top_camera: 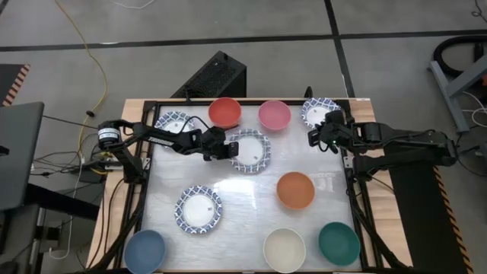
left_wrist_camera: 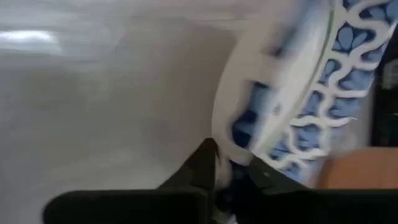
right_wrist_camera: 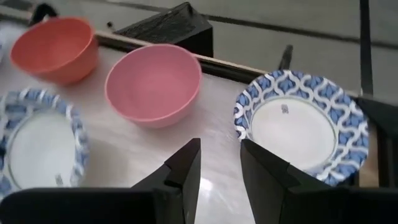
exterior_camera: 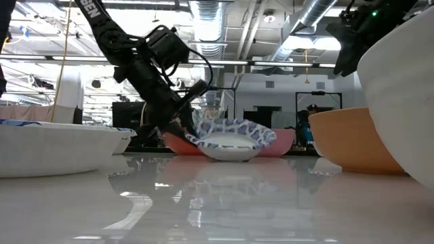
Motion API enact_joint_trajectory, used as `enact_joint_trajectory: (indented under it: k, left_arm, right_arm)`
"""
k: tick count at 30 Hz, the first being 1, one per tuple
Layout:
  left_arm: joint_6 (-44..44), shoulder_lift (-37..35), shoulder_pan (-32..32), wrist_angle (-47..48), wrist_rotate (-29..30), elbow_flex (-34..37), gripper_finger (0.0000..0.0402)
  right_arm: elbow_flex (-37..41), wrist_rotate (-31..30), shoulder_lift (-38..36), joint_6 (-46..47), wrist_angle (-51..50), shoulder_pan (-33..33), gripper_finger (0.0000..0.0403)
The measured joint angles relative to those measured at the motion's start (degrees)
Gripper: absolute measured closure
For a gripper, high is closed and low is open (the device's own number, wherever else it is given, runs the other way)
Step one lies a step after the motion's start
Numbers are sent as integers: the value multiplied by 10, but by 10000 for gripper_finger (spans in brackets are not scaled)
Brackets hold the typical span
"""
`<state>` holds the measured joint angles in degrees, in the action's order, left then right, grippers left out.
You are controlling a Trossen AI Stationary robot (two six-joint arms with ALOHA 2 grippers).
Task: Nest bowls inside each other
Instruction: Stack the blue patterned bowl on top of the blue patterned bowl
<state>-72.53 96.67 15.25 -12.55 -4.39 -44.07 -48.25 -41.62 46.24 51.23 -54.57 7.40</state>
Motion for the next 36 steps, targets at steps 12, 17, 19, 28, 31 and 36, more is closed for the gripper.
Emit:
enact_joint_trajectory:
  k: [12, 17, 19, 28, 31, 36]
  left_arm:
    - [-80, -1, -2, -144, -47, -1, 400]
    - [-117, -1, -3, -210, -63, 0, 400]
    - [-127, -1, -3, -223, -70, -1, 400]
    - [-124, -1, -4, -185, -90, -60, 401]
    - [-86, -1, -4, -118, -105, -101, 401]
    - [-21, -1, 3, 33, -124, -167, 401]
  right_arm:
    - [0, 163, 0, -5, 42, 71, 246]
    - [0, 212, 0, -72, 113, 69, 203]
    - [0, 223, 0, -78, 138, 69, 177]
    - [0, 225, 0, -76, 193, 69, 127]
    - [0, 225, 0, -76, 200, 69, 127]
    - [0, 225, 0, -59, 204, 69, 127]
